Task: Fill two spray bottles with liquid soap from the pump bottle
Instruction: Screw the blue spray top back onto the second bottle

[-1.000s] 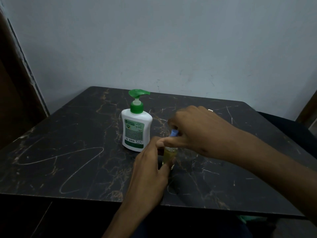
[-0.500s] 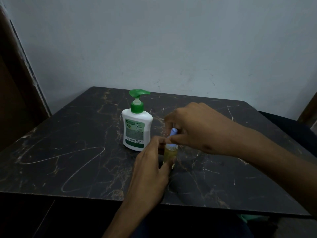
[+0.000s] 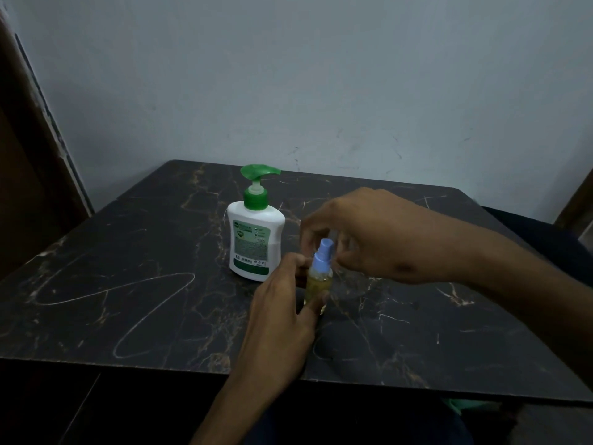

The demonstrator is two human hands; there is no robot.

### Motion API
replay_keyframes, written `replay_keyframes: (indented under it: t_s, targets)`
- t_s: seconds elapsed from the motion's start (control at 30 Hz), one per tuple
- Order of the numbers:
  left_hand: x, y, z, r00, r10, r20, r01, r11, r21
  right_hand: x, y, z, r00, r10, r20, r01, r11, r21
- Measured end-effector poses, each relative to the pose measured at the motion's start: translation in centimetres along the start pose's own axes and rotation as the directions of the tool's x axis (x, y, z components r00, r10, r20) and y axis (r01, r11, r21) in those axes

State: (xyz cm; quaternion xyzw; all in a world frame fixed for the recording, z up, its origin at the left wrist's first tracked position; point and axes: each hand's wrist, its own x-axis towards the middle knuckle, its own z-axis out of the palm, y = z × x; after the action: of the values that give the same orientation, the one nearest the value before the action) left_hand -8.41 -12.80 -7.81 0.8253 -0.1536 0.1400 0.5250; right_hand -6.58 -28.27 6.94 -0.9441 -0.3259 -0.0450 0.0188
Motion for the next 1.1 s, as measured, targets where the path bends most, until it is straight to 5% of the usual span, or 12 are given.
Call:
replay_keyframes:
  t_s: [0.3,0.57,0.9,1.1]
  targets:
    - [-0.1,0.2,0.0,1.000,-0.004,-0.003,0.004,0.999,-0.033,1.0,0.8,2.0,0.996,0.058,-0.063,-0.065,0.990,-0.125]
    - [-0.1,0.3,-0.1,1.000,0.000,-0.009,0.000,1.000,0.007,0.4,0.5,0.6,1.000,-0.015,-0.007,0.015,1.000,-0.016]
    - [-0.1,0.3,-0.1,1.000,0.001,-0.012,-0.001,1.000,-0.004,1.0,1.0,2.4,0.997,0.038,-0.066,-0.047,0.990,-0.135]
    - [-0.1,0.2,-0.1,1.000,0.002,-0.015,-0.002,1.000,0.006,0.6,0.6,1.4,0.999,-0.043,-0.031,0.041,0.996,-0.075]
